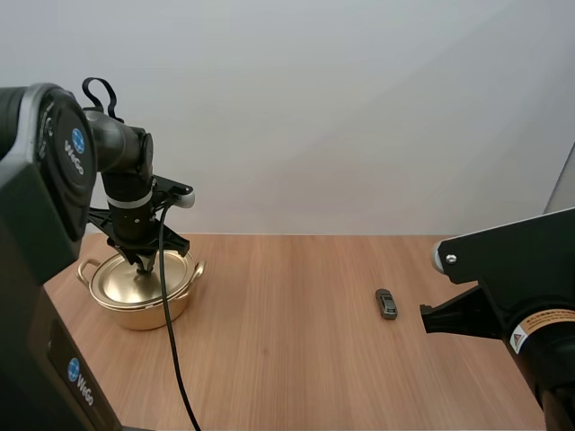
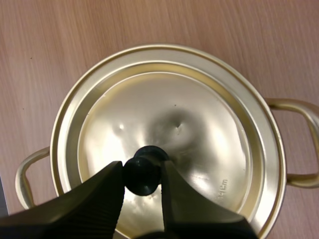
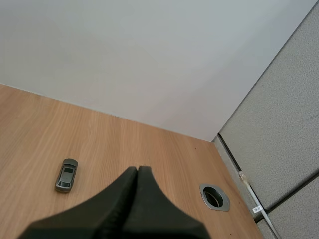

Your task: Open the pot, put the car inside, and close it

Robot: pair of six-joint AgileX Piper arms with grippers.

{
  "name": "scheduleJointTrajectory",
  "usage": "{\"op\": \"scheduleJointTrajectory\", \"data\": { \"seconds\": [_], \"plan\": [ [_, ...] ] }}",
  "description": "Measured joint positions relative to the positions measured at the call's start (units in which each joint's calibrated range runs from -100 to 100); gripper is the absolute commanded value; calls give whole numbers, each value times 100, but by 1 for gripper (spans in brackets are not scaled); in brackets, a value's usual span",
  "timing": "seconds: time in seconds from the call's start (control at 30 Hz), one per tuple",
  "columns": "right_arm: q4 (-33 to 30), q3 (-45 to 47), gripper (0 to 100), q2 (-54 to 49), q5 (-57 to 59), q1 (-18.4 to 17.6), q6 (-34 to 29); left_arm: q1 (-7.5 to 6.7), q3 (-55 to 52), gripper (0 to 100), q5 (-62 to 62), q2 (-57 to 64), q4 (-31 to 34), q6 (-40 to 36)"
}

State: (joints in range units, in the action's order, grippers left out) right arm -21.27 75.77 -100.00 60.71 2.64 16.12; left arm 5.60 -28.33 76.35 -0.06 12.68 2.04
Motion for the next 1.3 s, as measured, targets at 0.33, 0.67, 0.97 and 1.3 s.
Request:
{"op": "scheduleJointTrajectory", "data": {
  "seconds": [0.33,0.67,0.97,1.3],
  "plan": [
    [16,0,0,0,-16,0,81,0,580,0,-68,658,-616,88],
    [1337,-221,0,1522,-232,0,1162,0,940,0,-306,2143,-1606,212],
    [1751,-1165,0,2993,-586,0,1143,0,946,0,-1171,3607,-1834,212],
    [1634,-2273,5,5173,-782,0,995,0,946,0,-1490,4933,-2180,211]
  ]
}}
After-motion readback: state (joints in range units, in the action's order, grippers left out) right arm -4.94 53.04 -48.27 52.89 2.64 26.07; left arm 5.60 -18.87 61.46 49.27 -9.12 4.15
